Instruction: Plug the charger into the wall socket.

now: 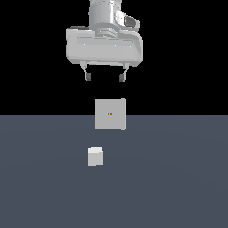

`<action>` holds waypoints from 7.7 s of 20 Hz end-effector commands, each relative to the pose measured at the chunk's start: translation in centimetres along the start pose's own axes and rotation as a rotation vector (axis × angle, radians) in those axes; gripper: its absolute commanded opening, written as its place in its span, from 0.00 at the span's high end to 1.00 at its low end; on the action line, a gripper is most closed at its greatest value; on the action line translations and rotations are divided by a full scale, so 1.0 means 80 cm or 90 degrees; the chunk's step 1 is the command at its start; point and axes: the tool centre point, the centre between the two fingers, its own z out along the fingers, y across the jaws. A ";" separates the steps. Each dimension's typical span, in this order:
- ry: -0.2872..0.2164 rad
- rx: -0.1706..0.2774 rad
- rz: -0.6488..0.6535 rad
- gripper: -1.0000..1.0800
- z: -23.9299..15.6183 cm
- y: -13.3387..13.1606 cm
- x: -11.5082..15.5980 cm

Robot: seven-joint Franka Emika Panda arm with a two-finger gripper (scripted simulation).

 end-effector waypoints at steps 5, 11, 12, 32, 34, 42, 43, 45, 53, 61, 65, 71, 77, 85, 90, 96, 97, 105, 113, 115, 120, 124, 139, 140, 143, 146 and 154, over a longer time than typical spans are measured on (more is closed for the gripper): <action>0.002 0.000 -0.001 0.04 0.002 0.000 -0.002; 0.016 0.001 -0.006 0.04 0.010 -0.002 -0.010; 0.019 0.001 -0.007 0.04 0.012 -0.003 -0.012; 0.129 0.009 -0.046 0.04 0.088 -0.016 -0.071; 0.140 0.010 -0.050 0.04 0.097 -0.017 -0.076; 0.186 0.015 -0.066 0.04 0.132 -0.023 -0.094; 0.190 0.016 -0.068 0.04 0.136 -0.023 -0.096; 0.199 0.017 -0.071 0.04 0.143 -0.024 -0.098; 0.220 0.020 -0.079 0.04 0.162 -0.027 -0.105; 0.222 0.020 -0.081 0.04 0.166 -0.027 -0.105; 0.222 0.020 -0.081 0.04 0.176 -0.027 -0.107; 0.223 0.019 -0.082 0.04 0.206 -0.027 -0.110; 0.223 0.019 -0.082 0.04 0.226 -0.027 -0.111; 0.223 0.019 -0.082 1.00 0.228 -0.027 -0.111; 0.223 0.019 -0.082 1.00 0.228 -0.027 -0.111; 0.224 0.018 -0.074 1.00 0.224 -0.030 -0.109; 0.224 0.017 -0.069 1.00 0.222 -0.030 -0.107; 0.226 0.004 -0.009 1.00 0.200 -0.030 -0.088; 0.227 -0.016 0.073 1.00 0.170 -0.028 -0.062; 0.228 -0.022 0.093 1.00 0.163 -0.026 -0.055; 0.227 -0.035 0.138 1.00 0.147 -0.021 -0.041; 0.226 -0.043 0.166 1.00 0.137 -0.018 -0.032; 0.223 -0.057 0.208 1.00 0.124 -0.011 -0.021; 0.223 -0.057 0.208 1.00 0.124 -0.011 -0.021; 0.223 -0.057 0.207 1.00 0.125 -0.010 -0.020; 0.223 -0.057 0.207 1.00 0.125 -0.008 -0.015; 0.222 -0.057 0.207 1.00 0.128 0.003 0.017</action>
